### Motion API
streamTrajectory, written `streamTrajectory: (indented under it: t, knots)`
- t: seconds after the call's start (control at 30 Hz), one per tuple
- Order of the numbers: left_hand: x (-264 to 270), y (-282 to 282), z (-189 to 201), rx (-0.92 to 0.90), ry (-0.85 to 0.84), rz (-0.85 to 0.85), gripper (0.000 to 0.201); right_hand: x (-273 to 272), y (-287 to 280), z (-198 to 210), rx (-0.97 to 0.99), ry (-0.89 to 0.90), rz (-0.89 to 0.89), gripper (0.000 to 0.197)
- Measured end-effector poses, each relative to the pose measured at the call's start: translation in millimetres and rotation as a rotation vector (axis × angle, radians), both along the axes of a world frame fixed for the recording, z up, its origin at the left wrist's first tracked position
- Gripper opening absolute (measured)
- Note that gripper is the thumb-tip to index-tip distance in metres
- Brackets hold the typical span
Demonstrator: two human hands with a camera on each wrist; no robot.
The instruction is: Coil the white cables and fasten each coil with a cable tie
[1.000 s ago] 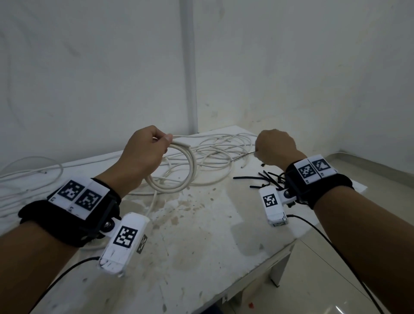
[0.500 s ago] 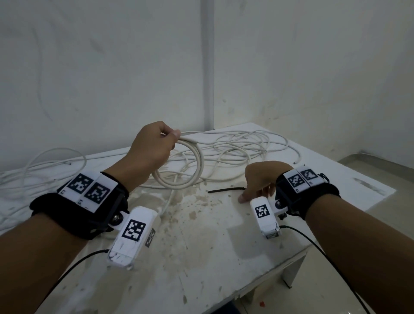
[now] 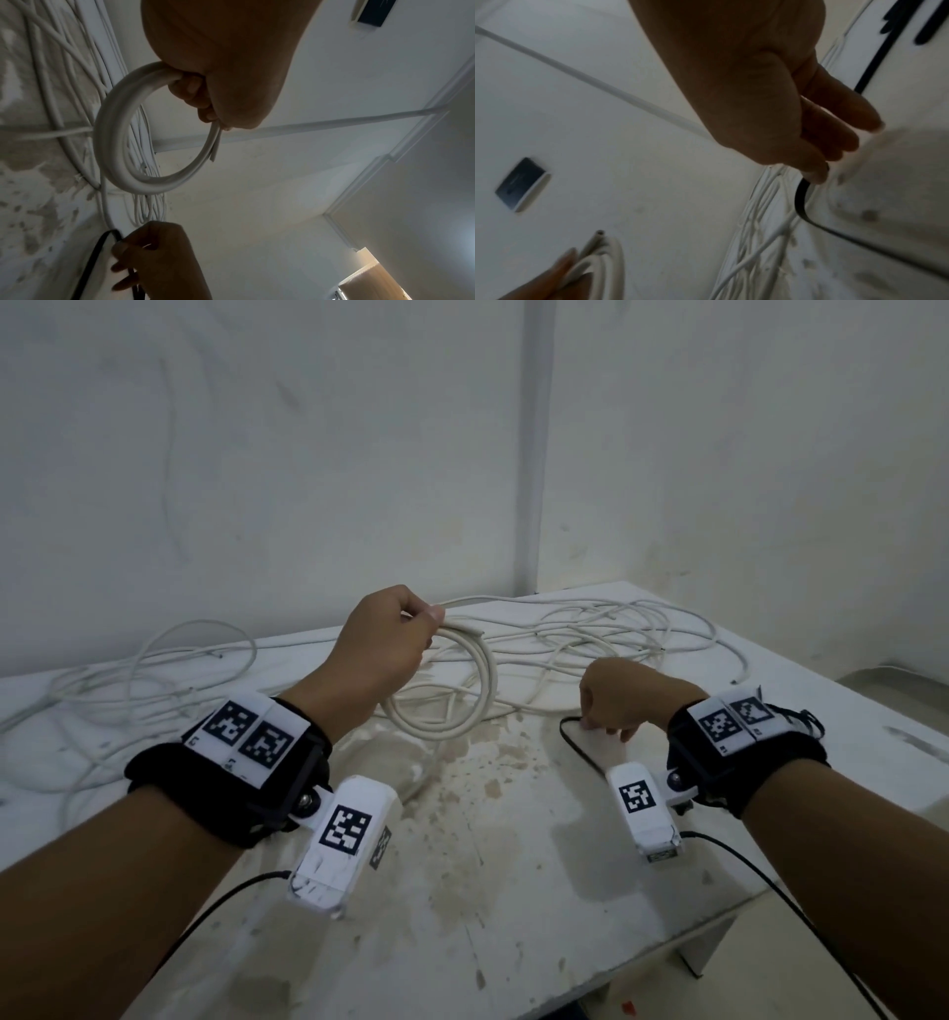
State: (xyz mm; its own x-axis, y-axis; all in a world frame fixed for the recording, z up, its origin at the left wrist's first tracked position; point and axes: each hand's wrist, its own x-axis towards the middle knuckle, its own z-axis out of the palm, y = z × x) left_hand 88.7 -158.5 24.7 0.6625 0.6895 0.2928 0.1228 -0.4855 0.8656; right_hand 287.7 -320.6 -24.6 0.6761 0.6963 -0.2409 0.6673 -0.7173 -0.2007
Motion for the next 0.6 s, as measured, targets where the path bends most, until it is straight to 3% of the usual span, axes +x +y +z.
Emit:
streamTrajectory:
  t: [0.13, 0.2, 0.37, 0.5, 0.6]
  knots:
    - [-8, 8, -1, -0.022, -0.008, -0.005, 0.018, -21, 23, 28, 0.245, -0.191, 0.086, 0.014]
    - [-14, 11, -2, -0.003, -0.012, -0.014, 0.02, -33, 42, 42, 0.392, -0.214, 0.136, 0.006]
    - [-32, 25, 3, 0.086, 0.006, -0.004, 0.02, -55, 102, 57, 0.621, -0.228, 0.257, 0.011]
    - [-33, 44, 10, 0.162, 0.028, 0.07, 0.02, -64, 144, 54, 0.811, -0.122, 0.347, 0.016]
    - [-30, 60, 10, 0.179, 0.046, 0.125, 0.021, -64, 164, 52, 0.948, 0.079, 0.412, 0.019]
